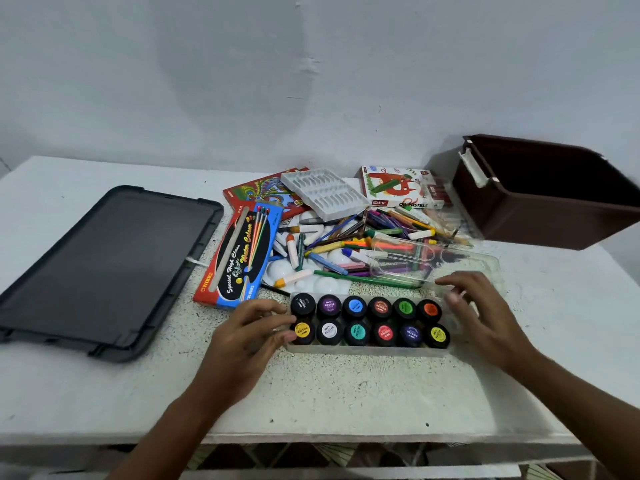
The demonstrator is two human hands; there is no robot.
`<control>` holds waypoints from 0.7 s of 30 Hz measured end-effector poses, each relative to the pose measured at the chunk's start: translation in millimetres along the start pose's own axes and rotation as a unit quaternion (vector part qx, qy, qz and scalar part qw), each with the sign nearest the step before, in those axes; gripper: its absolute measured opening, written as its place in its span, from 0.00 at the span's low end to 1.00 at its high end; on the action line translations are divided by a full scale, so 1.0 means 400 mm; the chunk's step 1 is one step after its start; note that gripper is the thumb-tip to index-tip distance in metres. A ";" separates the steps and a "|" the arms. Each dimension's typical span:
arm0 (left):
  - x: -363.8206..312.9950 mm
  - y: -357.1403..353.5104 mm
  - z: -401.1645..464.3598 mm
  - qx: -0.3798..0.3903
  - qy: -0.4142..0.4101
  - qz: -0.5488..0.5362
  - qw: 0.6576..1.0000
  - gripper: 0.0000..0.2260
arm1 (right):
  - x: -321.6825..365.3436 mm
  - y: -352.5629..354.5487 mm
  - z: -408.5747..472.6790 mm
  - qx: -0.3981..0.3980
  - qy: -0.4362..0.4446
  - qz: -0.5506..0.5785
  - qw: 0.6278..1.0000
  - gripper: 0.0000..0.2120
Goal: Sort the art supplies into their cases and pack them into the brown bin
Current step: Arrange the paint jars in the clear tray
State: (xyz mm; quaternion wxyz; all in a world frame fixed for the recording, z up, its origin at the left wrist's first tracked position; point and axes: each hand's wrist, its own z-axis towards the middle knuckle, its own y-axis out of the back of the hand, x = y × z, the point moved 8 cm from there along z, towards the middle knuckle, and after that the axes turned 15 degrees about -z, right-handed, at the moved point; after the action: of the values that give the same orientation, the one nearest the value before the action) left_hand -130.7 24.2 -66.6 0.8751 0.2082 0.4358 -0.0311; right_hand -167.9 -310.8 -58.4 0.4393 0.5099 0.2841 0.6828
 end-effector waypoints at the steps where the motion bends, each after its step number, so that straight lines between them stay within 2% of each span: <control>1: 0.004 0.004 0.000 -0.005 0.002 0.008 1.000 0.12 | -0.004 0.020 0.026 -0.021 -0.005 -0.035 0.999 0.19; 3: 0.013 0.008 0.002 -0.013 0.012 0.014 1.000 0.12 | -0.013 0.046 0.082 -0.015 0.007 -0.135 0.991 0.20; 6: 0.024 0.017 0.001 -0.033 0.037 0.016 0.999 0.12 | -0.028 0.023 0.151 0.122 0.049 -0.276 0.952 0.33; 9: 0.034 0.024 -0.002 -0.045 0.051 0.019 0.997 0.11 | -0.050 -0.018 0.183 0.243 0.046 -0.355 0.901 0.42; 13: 0.041 0.031 -0.001 -0.061 0.062 0.011 0.996 0.09 | -0.049 -0.031 0.210 0.282 0.036 -0.409 0.867 0.45; 16: 0.036 0.028 -0.003 -0.068 0.049 0.012 0.996 0.08 | -0.029 -0.018 0.218 0.255 0.047 -0.401 0.878 0.43; 21: 0.041 0.027 -0.006 -0.067 0.040 0.005 0.997 0.07 | 0.020 0.036 0.213 0.217 0.019 -0.266 0.939 0.42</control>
State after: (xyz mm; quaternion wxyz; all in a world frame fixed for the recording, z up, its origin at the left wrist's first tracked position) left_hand -119.7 37.0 -76.9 0.8689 0.1527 0.4707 0.0113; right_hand -92.4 -315.4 -15.7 0.4782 0.4857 0.5589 0.4723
